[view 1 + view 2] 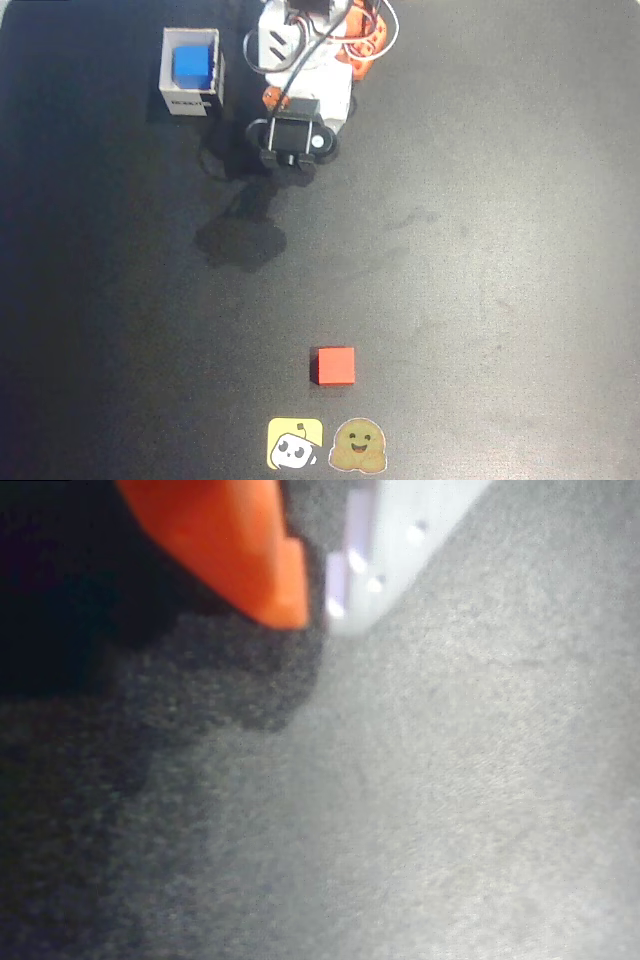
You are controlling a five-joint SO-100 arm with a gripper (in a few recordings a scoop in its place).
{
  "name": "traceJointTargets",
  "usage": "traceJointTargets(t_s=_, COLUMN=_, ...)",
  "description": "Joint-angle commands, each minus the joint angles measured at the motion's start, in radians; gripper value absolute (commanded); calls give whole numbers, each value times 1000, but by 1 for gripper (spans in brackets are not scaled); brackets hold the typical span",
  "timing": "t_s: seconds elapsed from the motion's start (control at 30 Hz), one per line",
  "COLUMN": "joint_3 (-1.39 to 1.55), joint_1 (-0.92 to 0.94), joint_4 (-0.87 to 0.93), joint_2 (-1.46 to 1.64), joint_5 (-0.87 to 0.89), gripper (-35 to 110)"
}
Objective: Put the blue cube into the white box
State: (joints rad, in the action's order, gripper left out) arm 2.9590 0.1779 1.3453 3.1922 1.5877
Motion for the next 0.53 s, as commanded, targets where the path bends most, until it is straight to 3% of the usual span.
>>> traceJointTargets(t_s=0.0, joint_3=-5, joint_1=0, joint_4=-5, joint_2=3, joint_5=-3, gripper=0)
traceJointTargets(t_s=0.5, joint_3=-5, joint_1=-5, joint_4=3, joint_2=3, joint_5=-6, gripper=0)
